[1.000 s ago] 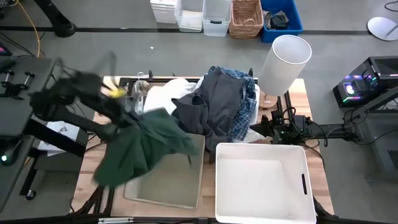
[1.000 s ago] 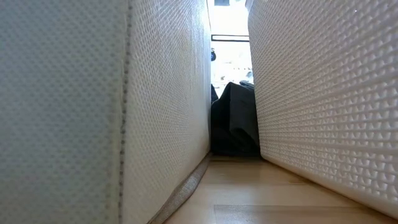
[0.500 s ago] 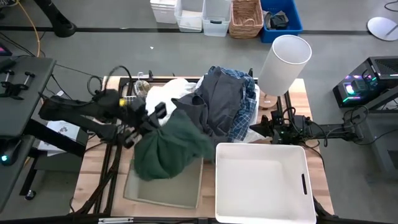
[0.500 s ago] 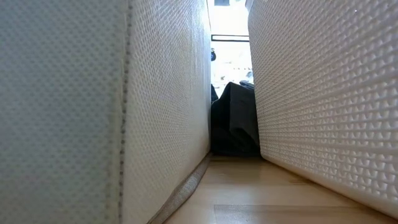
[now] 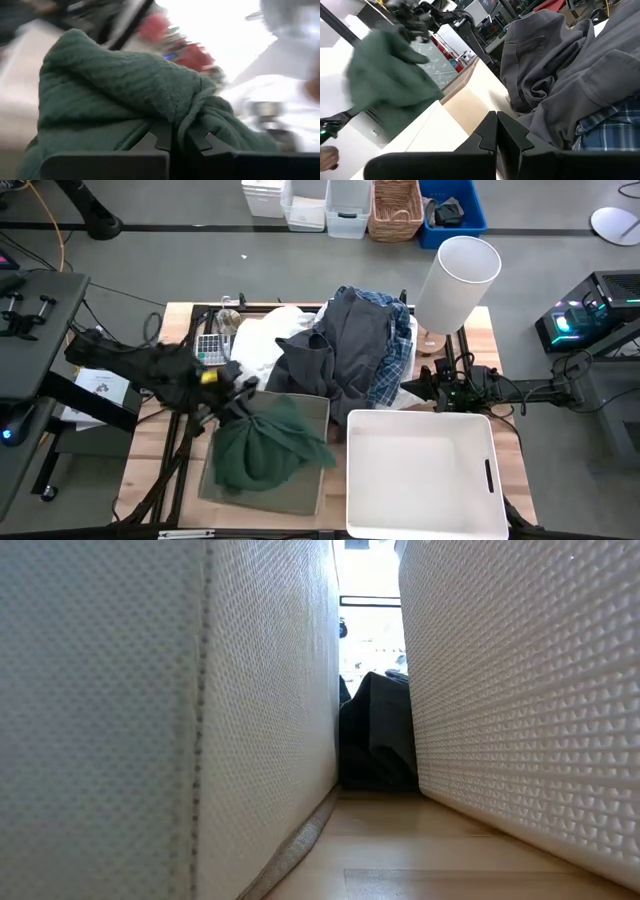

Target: Sort clothes

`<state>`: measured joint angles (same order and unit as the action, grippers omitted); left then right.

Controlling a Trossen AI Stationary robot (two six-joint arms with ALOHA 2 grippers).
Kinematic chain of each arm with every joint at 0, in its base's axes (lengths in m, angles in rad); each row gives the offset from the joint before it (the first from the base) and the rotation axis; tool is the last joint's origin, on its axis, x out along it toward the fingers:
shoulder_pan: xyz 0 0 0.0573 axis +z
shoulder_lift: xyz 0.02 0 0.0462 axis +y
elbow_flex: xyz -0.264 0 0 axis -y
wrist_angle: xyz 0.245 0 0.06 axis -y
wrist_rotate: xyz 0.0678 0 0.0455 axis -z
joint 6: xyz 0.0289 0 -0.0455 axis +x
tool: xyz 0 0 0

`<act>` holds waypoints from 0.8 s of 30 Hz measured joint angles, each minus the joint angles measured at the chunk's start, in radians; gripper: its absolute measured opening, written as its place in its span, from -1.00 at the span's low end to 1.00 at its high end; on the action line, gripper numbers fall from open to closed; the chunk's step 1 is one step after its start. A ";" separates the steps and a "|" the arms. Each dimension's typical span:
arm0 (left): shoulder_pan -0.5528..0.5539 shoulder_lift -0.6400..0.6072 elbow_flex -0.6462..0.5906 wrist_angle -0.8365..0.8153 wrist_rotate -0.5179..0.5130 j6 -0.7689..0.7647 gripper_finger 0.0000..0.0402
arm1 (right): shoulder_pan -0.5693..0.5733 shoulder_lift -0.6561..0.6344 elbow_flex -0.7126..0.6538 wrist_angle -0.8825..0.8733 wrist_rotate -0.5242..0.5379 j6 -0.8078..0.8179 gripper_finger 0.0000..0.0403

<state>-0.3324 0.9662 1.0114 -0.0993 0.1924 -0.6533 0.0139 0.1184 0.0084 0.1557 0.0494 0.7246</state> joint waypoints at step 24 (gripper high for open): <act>-0.121 0.297 0.111 -0.470 -0.276 0.470 -0.21 | 0.000 0.000 0.000 -0.017 0.000 0.000 -1.00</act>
<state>-0.4538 1.2627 1.1226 -0.5695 -0.0835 -0.1832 0.0138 0.1184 0.0082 0.1388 0.0494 0.7246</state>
